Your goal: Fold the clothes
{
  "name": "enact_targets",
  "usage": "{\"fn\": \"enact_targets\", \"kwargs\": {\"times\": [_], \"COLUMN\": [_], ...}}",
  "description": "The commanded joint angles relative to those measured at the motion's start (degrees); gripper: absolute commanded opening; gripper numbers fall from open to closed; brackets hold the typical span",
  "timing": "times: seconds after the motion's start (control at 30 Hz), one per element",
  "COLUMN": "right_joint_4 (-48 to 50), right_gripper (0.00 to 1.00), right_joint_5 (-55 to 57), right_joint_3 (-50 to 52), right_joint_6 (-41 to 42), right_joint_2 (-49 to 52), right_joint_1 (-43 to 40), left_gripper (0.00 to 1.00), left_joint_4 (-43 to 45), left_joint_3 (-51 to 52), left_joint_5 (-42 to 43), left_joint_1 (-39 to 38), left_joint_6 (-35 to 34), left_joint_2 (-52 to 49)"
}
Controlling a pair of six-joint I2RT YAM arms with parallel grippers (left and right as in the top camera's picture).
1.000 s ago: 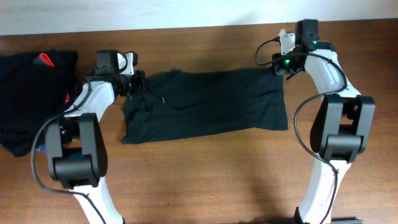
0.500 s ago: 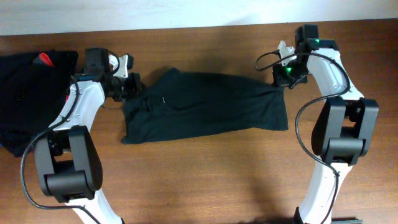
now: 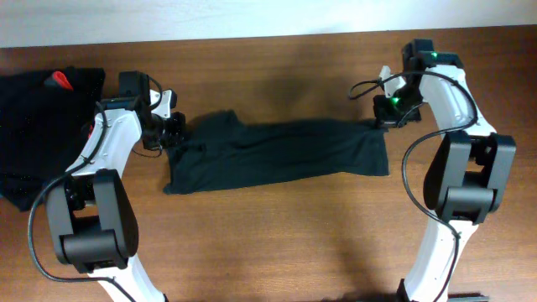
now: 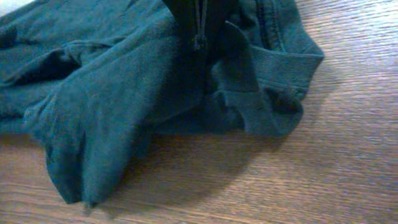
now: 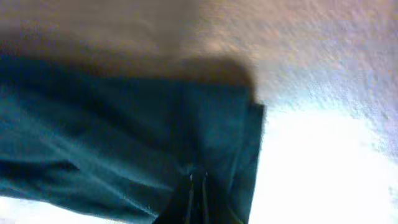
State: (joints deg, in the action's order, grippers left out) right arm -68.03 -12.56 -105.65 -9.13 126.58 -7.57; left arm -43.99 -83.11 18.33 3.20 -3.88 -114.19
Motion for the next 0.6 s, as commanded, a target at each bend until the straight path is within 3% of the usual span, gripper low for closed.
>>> {"fn": "enact_targets", "kwargs": {"times": [0.0,0.27,0.43,0.57], "right_joint_4": [-0.9,-1.6,-1.6,-1.6], "right_gripper": [0.05,0.2,0.22,0.22], "right_joint_5": [1.7,1.6,1.6,1.6], "right_joint_3": [0.0,0.0,0.0,0.0], "right_joint_6": [1.0,1.0,1.0,1.0], "right_joint_2": [-2.6,-2.6,-2.5,-2.5], "right_joint_1": [-2.3,-3.8,-3.7,-3.7], "left_gripper": [0.0,0.0,0.0,0.0], "left_joint_4": [-0.3,-0.7,-2.3,-6.2], "left_joint_3": [-0.1,-0.1,-0.1,-0.1], "left_joint_5": [-1.7,-1.6,-0.8,4.6], "left_joint_1": [0.3,1.8,2.9,3.0], "left_joint_6": [1.2,0.5,0.5,0.5], "left_joint_2": [1.4,1.4,1.4,1.4]}}
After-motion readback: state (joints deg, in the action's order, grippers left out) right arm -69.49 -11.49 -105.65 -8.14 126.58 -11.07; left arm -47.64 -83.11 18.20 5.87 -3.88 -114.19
